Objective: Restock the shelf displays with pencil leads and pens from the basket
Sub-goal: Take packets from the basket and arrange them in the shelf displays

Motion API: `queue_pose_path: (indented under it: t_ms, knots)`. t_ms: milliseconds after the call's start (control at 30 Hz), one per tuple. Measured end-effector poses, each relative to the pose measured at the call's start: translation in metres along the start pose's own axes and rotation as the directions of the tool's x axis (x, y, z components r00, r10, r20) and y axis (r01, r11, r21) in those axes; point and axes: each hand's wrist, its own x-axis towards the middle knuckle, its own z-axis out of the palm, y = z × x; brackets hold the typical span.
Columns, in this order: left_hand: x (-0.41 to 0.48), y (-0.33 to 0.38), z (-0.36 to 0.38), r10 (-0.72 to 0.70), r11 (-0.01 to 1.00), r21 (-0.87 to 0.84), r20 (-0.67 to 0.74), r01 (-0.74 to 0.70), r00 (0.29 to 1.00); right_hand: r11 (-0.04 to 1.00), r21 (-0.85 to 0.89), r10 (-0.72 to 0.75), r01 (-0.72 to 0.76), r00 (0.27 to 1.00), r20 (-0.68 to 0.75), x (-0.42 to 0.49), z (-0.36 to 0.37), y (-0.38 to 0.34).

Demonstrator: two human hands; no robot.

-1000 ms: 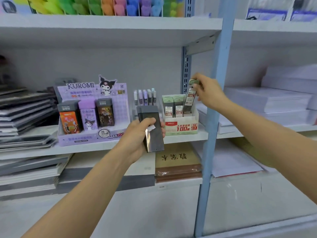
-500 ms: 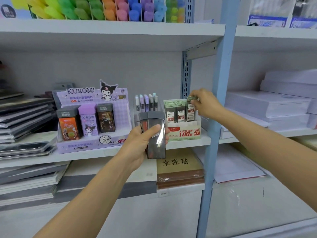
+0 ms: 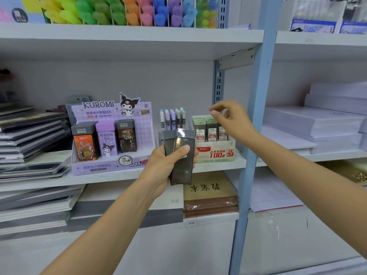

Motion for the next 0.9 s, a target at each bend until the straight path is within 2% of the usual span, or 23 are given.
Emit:
queue_pose_path:
  t_ms: [67,133,200,333,433,567,700,800,900]
  knots:
    - [-0.001,0.0,0.003,-0.003,1.0,0.005,-0.014,0.003,1.0,0.957,0.276,0.032,-0.087,0.98,0.198,-0.016,0.003,-0.02]
    - [-0.003,0.0,0.005,-0.005,0.999,0.031,-0.018,0.005,1.0,0.899,0.383,0.039,-0.212,0.91,0.414,-0.029,0.008,-0.032]
    - [-0.006,0.001,0.004,-0.009,0.998,0.06,-0.005,0.009,1.0,0.858,0.439,0.013,-0.265,0.868,0.497,-0.034,0.013,-0.036]
    - [-0.016,0.01,-0.009,-0.085,0.996,0.001,0.094,0.086,0.992,0.747,0.587,0.046,-0.312,0.905,0.423,-0.03,0.017,-0.044]
    - [-0.025,0.015,-0.021,-0.089,0.992,0.096,0.026,0.086,0.996,0.676,0.641,0.016,-0.365,0.876,0.482,-0.03,0.025,-0.055]
    - [-0.035,0.021,-0.034,-0.041,0.995,0.088,-0.109,0.051,0.993,0.766,0.554,0.017,-0.326,0.872,0.489,-0.033,0.043,-0.078]
    - [-0.044,0.029,-0.06,-0.084,0.996,-0.021,-0.204,0.082,0.975,0.767,0.549,0.05,-0.333,0.883,0.466,-0.023,0.056,-0.099]
    - [-0.05,0.037,-0.082,-0.104,0.993,-0.079,-0.271,0.086,0.957,0.807,0.53,0.045,-0.26,0.922,0.384,-0.012,0.062,-0.112]
    - [-0.053,0.041,-0.103,-0.033,0.994,-0.106,-0.334,-0.003,0.942,0.854,0.503,-0.003,-0.133,0.965,0.261,0.001,0.074,-0.121]
